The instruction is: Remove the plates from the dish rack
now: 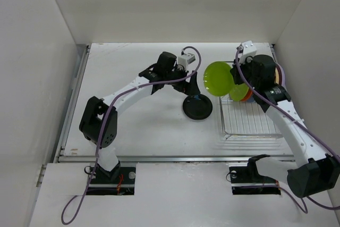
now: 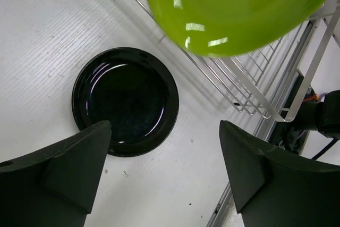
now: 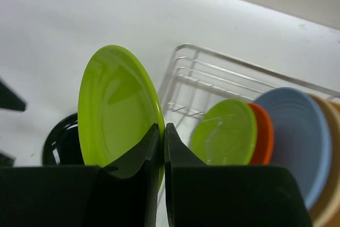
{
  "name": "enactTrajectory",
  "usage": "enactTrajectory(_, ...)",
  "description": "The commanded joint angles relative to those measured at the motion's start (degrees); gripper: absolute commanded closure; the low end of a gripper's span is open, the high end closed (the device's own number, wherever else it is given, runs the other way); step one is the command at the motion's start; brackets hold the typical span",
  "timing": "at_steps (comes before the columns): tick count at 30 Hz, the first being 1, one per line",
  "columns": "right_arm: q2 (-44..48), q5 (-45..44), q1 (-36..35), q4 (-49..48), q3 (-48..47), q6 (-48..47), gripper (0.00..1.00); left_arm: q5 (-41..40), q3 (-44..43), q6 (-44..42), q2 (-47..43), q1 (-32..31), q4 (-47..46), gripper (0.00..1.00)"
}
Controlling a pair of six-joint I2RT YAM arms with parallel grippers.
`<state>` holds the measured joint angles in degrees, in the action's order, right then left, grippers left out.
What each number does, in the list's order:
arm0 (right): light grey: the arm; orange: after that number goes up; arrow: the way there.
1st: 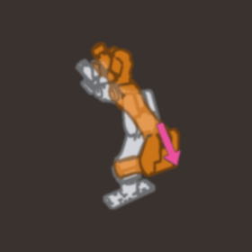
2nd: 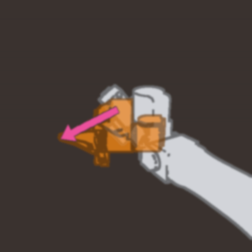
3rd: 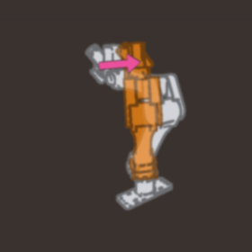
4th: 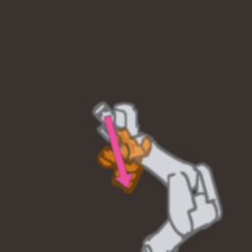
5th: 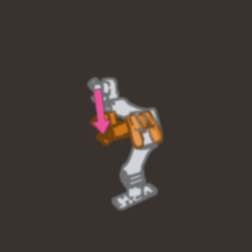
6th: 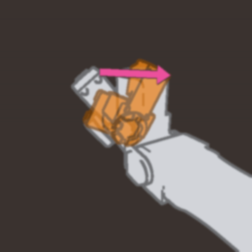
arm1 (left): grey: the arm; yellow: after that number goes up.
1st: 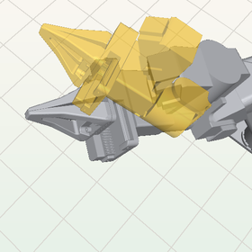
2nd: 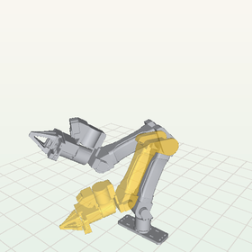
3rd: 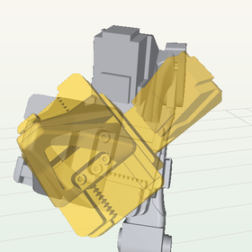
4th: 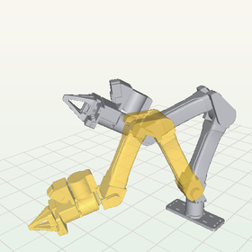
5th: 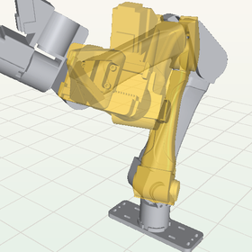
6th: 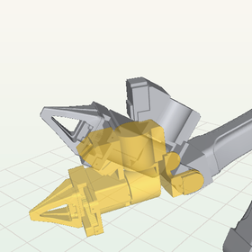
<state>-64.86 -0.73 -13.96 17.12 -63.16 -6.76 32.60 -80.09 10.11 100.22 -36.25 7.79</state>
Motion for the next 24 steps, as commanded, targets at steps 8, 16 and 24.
enactTrajectory(8,-0.27,22.34,-0.55,2.04,-2.59,1.67,1.0,3.17,0.64,-1.58,-2.23,0.13,-2.17,0.46)
enactTrajectory(16,-2.55,30.26,-0.55,3.71,-2.59,0.61,1.0,4.31,0.64,-1.58,-2.23,0.13,-2.17,0.63)
enactTrajectory(24,-3.69,30.79,-0.55,3.71,-2.59,0.61,1.0,6.16,0.11,-1.58,-2.23,0.65,-1.64,1.0)
